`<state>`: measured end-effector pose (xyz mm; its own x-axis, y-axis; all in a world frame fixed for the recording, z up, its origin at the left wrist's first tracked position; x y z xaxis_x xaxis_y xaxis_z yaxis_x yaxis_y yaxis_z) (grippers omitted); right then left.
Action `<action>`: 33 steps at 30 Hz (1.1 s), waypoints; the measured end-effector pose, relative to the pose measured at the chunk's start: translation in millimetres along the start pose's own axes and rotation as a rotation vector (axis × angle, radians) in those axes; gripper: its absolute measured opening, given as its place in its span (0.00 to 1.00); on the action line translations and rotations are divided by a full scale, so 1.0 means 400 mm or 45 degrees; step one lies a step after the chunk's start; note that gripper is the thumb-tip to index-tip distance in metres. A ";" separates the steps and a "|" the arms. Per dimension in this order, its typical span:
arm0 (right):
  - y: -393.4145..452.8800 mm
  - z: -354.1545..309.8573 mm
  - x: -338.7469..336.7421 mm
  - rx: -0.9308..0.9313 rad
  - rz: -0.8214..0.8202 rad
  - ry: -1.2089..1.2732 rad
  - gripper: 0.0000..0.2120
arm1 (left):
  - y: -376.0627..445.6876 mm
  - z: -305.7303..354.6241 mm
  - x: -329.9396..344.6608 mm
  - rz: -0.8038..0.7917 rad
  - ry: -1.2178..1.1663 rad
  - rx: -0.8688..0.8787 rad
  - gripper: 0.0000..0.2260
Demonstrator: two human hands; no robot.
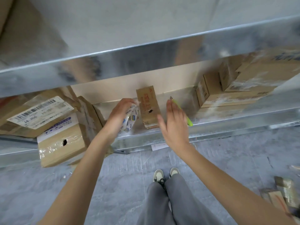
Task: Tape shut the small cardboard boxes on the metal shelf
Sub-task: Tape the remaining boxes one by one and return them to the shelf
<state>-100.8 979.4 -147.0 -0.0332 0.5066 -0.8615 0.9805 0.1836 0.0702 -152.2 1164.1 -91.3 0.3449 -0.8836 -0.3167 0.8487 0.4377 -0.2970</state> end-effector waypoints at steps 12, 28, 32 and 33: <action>-0.018 -0.108 0.040 -0.020 -0.176 -0.402 0.40 | -0.037 -0.014 0.025 0.067 -0.263 0.012 0.09; 0.004 -0.185 -0.113 0.131 -0.423 0.791 0.10 | -0.132 -0.006 0.023 0.026 -0.197 0.458 0.10; 0.008 -0.220 -0.148 0.153 -0.483 0.810 0.05 | -0.153 0.007 0.031 0.007 -0.185 0.525 0.09; 0.007 -0.223 -0.153 0.150 -0.477 0.794 0.05 | -0.158 0.009 0.032 0.006 -0.182 0.544 0.09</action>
<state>-113.3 1024.2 -49.1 -0.4397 0.8191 -0.3685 0.8949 0.3646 -0.2572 -199.9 1124.6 -73.2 0.3753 -0.9091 -0.1809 0.9262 0.3601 0.1118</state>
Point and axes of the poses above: each hand's wrist, its own y-axis towards the middle knuckle, its own x-axis out of the palm, z = x × y, the point moved 4 cm from there along y, towards the middle knuckle, and after that the axes turned 15 degrees about x, right-handed, at the moved point
